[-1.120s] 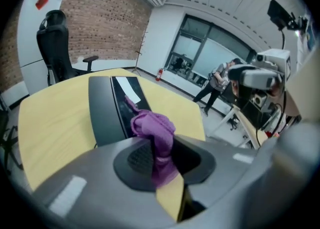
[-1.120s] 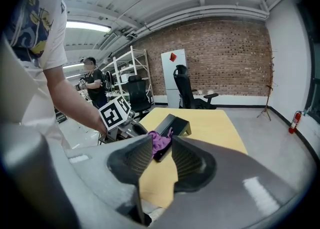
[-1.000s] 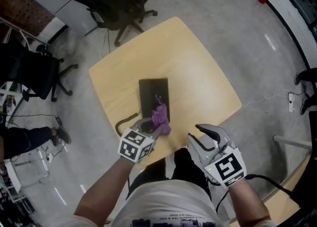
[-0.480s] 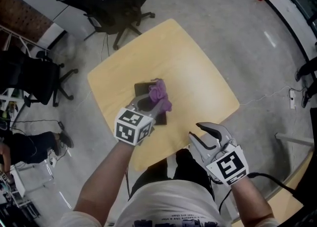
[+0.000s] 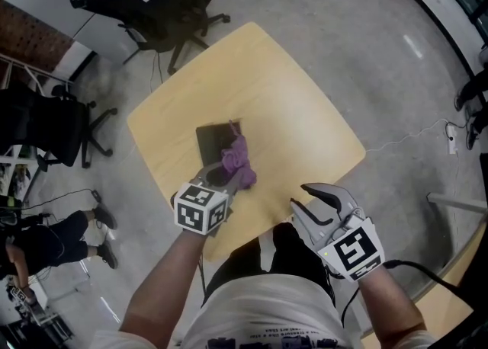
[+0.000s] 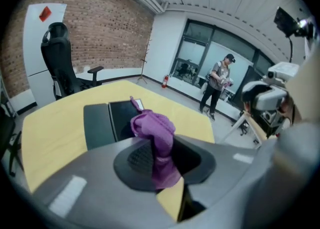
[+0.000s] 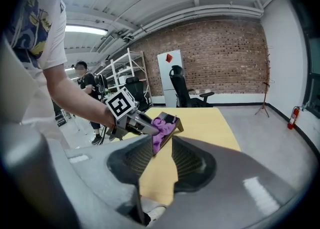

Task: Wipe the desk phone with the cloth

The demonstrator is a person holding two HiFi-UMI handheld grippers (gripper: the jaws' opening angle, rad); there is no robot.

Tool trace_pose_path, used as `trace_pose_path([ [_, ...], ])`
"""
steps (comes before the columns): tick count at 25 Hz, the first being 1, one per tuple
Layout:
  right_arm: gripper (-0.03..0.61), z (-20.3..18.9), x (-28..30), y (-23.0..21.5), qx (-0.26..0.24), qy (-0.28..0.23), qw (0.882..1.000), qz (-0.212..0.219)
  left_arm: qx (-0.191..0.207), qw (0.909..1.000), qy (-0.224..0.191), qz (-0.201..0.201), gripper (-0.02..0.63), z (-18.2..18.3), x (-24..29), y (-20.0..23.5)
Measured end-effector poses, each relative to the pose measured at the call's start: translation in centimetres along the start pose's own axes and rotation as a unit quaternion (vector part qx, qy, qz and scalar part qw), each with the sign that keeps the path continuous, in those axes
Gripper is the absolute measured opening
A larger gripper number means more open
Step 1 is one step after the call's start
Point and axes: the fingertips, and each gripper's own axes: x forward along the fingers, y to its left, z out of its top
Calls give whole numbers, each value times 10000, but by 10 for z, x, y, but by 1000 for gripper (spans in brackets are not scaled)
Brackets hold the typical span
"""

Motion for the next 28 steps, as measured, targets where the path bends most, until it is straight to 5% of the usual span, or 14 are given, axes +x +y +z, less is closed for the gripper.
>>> trace_pose_path([
  [10, 121, -7, -3, 3, 69, -49, 10000, 51, -333, 9990, 285, -57, 91, -44, -6, -30],
  [20, 121, 4, -10, -11, -16, -108, 9999, -18, -182, 9986, -470, 182, 91, 56, 8, -26],
  [28, 121, -13, -23, -26, 153, -76, 9998, -84, -667, 9944, -404, 710, 91, 68, 38, 6],
])
